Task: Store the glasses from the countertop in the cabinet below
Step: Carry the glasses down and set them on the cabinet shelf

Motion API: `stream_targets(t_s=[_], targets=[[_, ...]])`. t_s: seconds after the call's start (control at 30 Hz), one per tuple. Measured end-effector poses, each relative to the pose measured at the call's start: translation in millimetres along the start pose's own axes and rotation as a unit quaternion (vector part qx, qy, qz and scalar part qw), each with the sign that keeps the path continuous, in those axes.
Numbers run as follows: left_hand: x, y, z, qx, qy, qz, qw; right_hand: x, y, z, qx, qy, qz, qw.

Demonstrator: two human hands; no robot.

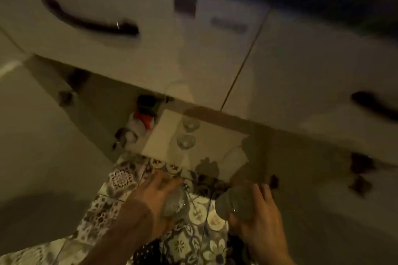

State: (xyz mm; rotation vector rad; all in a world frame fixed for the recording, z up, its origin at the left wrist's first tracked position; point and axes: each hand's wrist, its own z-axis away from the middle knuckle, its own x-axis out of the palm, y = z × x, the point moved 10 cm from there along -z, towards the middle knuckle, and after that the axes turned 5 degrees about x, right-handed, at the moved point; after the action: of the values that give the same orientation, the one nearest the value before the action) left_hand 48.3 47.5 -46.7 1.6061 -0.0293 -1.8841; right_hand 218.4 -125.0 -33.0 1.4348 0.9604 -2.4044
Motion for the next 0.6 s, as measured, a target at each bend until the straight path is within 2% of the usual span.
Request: stream_targets(t_s=[0.07, 0.2, 0.4, 0.6], targets=[[37.1, -25.1, -16.9, 0.006, 0.038, 0.022, 0.999, 41.6, 19.6, -29.5, 0.002, 0.019, -0.014, 1.000], [121.2, -79.6, -64.4, -0.003, 0.019, 0.042, 0.999, 113.3, 65.8, -100.8, 0.031, 0.031, -0.011, 0.999], [184.0, -113.6, -156.4, 0.041, 0.066, -0.025, 0.997, 172.6, 86.0, -207.4, -0.011, 0.090, -0.049, 0.995], [235.2, -114.3, -260.5, 0.110, 0.076, -0.079, 0.988, 193.7, 79.0, -322.7, -0.100, 0.133, -0.011, 0.986]])
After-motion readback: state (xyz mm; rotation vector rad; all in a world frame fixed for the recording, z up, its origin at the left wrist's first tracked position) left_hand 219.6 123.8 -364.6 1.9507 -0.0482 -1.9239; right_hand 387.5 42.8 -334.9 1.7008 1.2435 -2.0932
